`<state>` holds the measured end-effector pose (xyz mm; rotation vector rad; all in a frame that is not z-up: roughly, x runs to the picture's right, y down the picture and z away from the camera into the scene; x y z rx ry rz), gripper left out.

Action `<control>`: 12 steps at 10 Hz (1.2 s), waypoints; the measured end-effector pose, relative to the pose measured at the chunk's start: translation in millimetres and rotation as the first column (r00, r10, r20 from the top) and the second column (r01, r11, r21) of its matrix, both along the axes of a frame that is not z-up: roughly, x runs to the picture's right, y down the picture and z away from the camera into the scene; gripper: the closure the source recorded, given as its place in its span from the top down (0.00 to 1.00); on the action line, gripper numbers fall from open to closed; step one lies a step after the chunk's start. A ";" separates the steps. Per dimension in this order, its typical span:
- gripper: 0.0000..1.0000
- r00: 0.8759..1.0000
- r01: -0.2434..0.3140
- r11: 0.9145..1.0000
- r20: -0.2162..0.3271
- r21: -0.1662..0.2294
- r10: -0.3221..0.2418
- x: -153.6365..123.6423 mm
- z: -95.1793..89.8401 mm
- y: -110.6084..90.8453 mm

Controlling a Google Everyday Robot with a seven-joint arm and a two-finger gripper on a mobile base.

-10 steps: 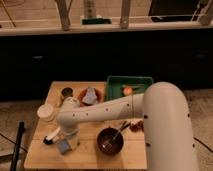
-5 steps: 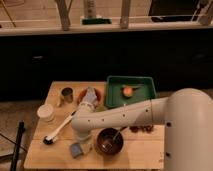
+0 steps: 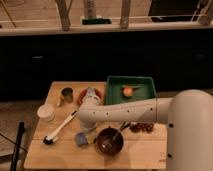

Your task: Wipe table surface with sponge

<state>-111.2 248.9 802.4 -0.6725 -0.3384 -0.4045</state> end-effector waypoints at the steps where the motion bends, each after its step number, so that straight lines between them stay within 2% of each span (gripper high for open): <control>1: 0.00 1.000 0.008 1.000 0.013 0.005 -0.008 -9.0 1.1 -3.8; 4: 0.00 0.994 0.070 0.997 0.088 0.020 -0.071 -65.8 3.3 -9.7; 5: 0.00 0.988 0.102 0.995 0.119 0.024 -0.104 -85.4 2.0 -8.7; 6: 0.00 0.976 0.143 0.989 0.163 0.030 -0.146 -107.0 -3.1 -3.1; 7: 0.00 0.969 0.166 0.986 0.182 0.029 -0.168 -116.1 -8.0 4.1; 8: 0.00 0.961 0.188 0.982 0.200 0.027 -0.190 -123.5 -16.1 15.0; 9: 0.00 0.959 0.191 0.981 0.208 0.024 -0.192 -126.5 -24.5 25.5; 12: 0.00 0.965 0.171 0.985 0.200 0.017 -0.171 -105.0 -42.0 43.6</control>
